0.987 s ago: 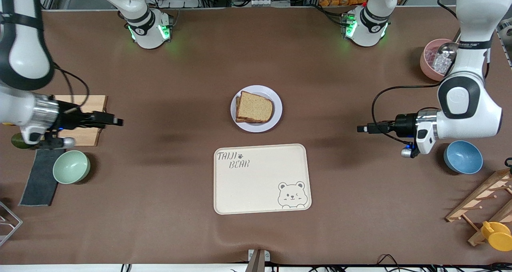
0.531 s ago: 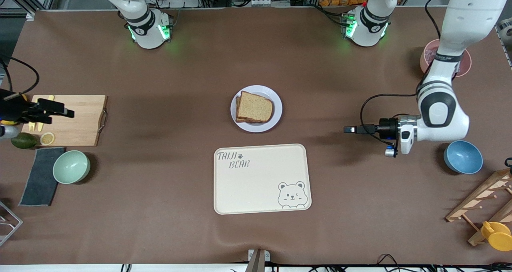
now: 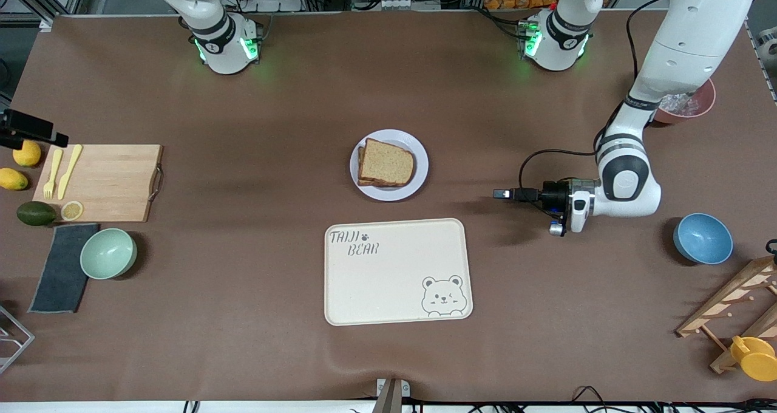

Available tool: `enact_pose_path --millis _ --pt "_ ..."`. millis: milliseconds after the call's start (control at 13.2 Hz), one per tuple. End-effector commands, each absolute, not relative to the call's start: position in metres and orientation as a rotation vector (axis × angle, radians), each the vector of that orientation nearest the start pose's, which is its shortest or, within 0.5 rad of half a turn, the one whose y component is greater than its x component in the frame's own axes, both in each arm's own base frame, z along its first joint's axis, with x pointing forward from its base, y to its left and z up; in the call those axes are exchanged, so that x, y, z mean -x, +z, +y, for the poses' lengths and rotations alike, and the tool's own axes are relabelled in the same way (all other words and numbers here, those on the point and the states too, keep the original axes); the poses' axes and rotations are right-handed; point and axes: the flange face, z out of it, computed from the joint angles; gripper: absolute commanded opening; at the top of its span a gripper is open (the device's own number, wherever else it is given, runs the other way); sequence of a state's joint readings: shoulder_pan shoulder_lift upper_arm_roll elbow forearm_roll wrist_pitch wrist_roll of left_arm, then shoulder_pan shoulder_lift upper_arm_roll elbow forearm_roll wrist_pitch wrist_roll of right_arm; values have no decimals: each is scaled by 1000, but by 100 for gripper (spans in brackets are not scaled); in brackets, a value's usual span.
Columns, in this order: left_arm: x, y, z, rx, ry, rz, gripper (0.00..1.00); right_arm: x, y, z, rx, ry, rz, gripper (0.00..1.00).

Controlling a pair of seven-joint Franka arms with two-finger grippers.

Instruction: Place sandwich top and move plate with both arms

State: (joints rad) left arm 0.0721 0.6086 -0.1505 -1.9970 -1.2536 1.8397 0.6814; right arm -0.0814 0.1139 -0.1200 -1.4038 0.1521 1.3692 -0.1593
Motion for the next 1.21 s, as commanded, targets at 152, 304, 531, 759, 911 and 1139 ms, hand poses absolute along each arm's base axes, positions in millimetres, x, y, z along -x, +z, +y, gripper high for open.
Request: enact_pose_path --millis 152,304,531,759,911,1139 --pt "-532 147 -153 -1831 -291 -11 100 -531 654 -57 3061 109 -2 100" --pt "-520 130 -165 -1781 -244 -58 100 -533 647 -48 3065 67 2 100" --pt "-507 116 -195 -1727 -196 -64 100 -534 648 -43 3069 46 -15 100" --pt "-503 113 -219 -1731 -181 -40 100 -540 656 -44 3105 -46 -22 100" --pt "-499 112 -230 -1743 -178 -46 100 -545 655 -44 3108 -72 -17 100" --pt "-493 105 -241 -1769 -179 -52 83 -548 658 -35 3141 -101 -36 100"
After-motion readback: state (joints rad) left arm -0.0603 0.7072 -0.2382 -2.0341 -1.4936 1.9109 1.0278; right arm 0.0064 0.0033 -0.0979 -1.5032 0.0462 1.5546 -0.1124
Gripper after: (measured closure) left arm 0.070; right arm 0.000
